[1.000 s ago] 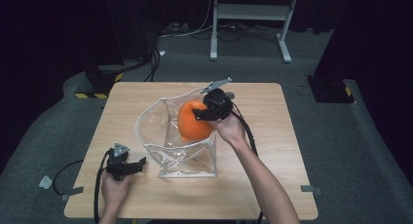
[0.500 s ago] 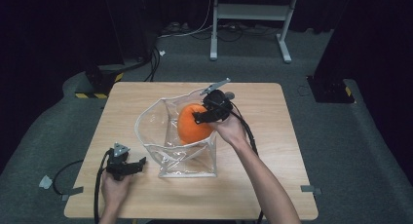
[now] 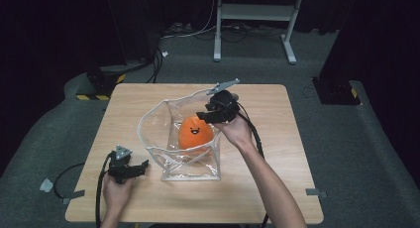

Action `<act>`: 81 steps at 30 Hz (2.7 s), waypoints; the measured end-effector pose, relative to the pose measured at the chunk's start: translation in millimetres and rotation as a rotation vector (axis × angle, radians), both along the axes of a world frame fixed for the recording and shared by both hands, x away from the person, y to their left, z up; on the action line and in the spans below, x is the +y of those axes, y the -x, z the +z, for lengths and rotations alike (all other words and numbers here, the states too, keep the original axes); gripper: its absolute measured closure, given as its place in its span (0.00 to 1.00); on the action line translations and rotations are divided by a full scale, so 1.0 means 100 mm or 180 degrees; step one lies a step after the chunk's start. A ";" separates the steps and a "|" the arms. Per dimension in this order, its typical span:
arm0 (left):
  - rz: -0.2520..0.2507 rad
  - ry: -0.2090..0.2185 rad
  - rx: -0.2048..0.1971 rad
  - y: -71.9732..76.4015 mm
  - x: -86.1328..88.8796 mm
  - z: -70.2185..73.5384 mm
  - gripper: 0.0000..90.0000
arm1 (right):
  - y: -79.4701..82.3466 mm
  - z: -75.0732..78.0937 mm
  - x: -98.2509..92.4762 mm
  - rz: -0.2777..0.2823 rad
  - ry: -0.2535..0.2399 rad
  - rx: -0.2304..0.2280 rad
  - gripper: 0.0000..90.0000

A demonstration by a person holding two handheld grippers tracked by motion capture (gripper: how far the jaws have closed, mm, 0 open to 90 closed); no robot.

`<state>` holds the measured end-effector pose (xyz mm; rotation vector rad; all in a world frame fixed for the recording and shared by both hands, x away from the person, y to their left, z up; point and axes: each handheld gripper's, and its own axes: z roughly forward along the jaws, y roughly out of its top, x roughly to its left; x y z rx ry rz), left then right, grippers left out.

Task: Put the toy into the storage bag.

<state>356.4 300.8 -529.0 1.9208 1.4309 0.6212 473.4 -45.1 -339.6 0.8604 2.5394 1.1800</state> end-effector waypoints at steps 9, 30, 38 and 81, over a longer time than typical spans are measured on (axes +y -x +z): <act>0.0001 0.0001 0.0000 0.00 0.00 0.00 0.19 | 0.09 0.14 -0.15 -0.0028 -0.0259 -0.0222 0.56; -0.0005 -0.0011 0.0005 0.00 0.00 0.00 0.19 | 0.16 0.21 -0.42 -0.0145 -0.0516 -0.0325 0.54; -0.0006 -0.0012 0.0006 0.00 0.00 0.00 0.19 | 0.19 0.23 -0.50 -0.0178 -0.0593 -0.0357 0.54; -0.0005 -0.0012 0.0006 0.00 0.00 0.00 0.19 | 0.33 0.32 -0.86 -0.0360 -0.0851 -0.0496 0.54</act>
